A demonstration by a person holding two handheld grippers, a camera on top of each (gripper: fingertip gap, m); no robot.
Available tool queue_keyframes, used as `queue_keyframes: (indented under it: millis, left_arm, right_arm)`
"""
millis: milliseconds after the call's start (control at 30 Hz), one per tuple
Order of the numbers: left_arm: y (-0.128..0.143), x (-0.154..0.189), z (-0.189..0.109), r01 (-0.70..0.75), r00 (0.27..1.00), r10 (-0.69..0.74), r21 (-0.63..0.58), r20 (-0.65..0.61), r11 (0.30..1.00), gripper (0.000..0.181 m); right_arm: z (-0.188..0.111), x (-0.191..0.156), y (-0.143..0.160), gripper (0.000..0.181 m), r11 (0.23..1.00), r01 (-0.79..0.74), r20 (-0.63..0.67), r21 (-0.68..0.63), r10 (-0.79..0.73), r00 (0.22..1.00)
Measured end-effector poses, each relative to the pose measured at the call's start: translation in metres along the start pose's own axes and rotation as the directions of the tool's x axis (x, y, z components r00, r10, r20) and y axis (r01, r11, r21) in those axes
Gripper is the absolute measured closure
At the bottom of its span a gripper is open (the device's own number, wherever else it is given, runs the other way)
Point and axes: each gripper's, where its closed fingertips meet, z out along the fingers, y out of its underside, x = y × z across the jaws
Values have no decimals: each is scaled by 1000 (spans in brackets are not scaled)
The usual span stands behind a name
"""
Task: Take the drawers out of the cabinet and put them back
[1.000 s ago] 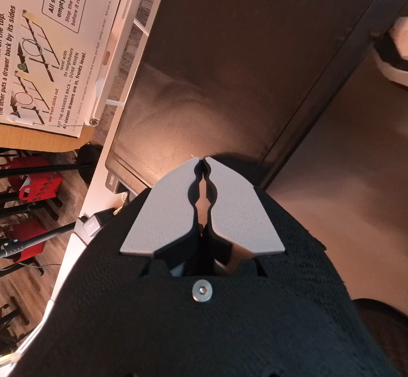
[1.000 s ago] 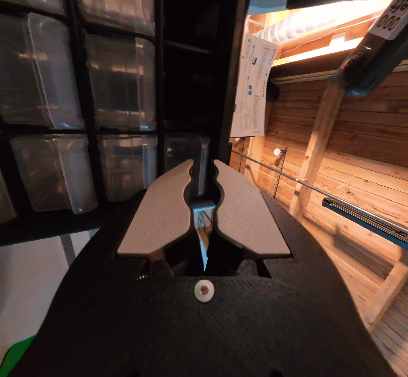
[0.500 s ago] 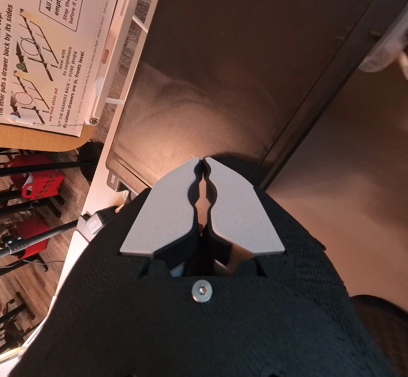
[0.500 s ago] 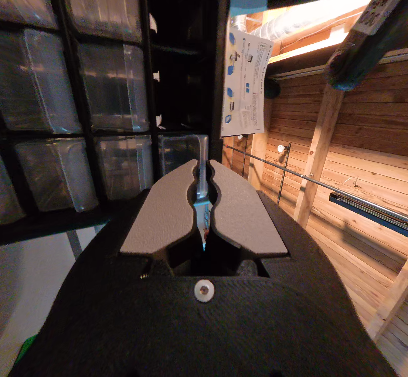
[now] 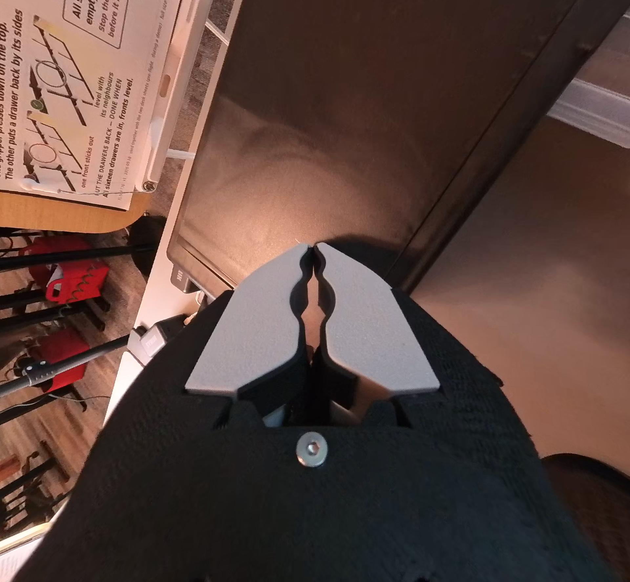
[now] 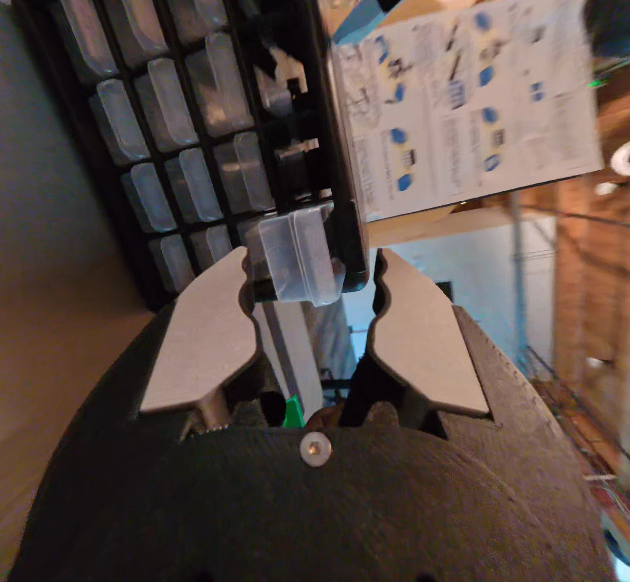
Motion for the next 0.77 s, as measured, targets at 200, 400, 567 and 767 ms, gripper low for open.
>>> queue_keyframes:
  millis: [200, 400, 567, 767]
  left_arm:
    - [0, 0, 0, 10, 1000, -10, 17, -4, 1000, 181]
    - [0, 0, 0, 16, 1000, -16, 30, -17, 999, 181]
    - [0, 0, 0, 18, 1000, -18, 38, -15, 999, 181]
    - [0, 0, 0, 11, 1000, -11, 30, -6, 999, 181]
  right_arm:
    - [20, -15, 12, 143, 979, 165, 307, -119, -122, 944]
    - [2, -23, 7, 155, 989, 96, 533, -117, -19, 846]
    - [-24, -26, 3, 164, 987, 93, 710, -130, 27, 704]
    - [-39, -27, 9, 165, 962, 218, 826, -165, 14, 564]
